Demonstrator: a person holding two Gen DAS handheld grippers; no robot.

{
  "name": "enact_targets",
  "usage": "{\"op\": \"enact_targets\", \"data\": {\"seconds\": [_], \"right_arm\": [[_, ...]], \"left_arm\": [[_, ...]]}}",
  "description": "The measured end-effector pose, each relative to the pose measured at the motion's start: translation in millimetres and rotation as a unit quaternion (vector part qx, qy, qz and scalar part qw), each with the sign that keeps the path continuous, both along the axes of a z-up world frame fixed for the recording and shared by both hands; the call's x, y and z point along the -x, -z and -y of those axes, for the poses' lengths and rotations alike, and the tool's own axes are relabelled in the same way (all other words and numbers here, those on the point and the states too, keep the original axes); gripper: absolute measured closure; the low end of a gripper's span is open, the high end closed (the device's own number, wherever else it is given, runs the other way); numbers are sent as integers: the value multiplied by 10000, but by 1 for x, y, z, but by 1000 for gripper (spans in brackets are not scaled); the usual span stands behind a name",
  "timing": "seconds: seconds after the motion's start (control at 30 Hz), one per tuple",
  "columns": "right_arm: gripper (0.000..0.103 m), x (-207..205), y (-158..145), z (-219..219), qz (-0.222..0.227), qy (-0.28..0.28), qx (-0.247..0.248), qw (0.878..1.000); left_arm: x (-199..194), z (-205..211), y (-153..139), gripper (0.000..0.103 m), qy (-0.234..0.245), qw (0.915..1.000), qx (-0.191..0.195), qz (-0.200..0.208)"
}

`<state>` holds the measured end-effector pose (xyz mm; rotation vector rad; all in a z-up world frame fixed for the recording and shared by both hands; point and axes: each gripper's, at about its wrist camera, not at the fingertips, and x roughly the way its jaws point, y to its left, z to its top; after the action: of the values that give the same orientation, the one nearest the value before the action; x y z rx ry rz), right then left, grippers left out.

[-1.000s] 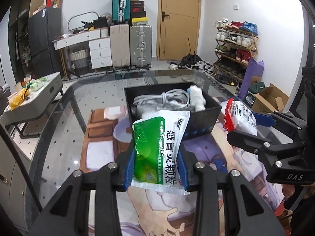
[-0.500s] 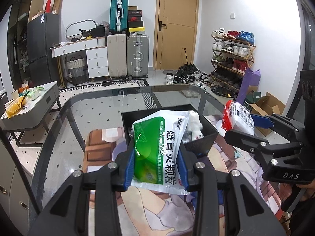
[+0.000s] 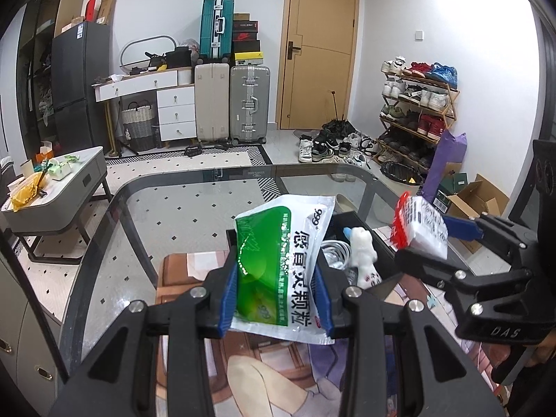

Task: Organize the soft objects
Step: 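Carry both packets above the black box with both tools, then lower both packets into the box and open both tools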

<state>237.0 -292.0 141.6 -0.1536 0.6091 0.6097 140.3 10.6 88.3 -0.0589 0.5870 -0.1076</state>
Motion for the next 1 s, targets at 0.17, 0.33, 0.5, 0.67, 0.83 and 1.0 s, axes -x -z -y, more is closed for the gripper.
{"op": "enact_targets", "data": {"seconds": [0.17,0.33,0.5,0.67,0.83,1.0], "right_arm": [[33,-16,9,-9,-96,-49,118,9999],[33,-32,23,-17,-248,-96,230,9994],[33,-43,39,-24,-372,-148,346,9986],[33,-56,50,-32,-402,-199,495,9978],[33,-66,61,-41,-395,-309,770,9958],[33,-74,69,-50,-430,-378,952,9938]], "left_arm": [[-14,-2,4,66,6,10000,-10,-49],[-29,1,18,66,45,9998,28,-210],[-42,8,30,66,92,9994,-31,-341],[-55,13,36,66,72,9991,-61,-420],[-61,17,42,66,87,9988,-144,-461],[-68,18,47,66,89,9983,-230,-524]]}}
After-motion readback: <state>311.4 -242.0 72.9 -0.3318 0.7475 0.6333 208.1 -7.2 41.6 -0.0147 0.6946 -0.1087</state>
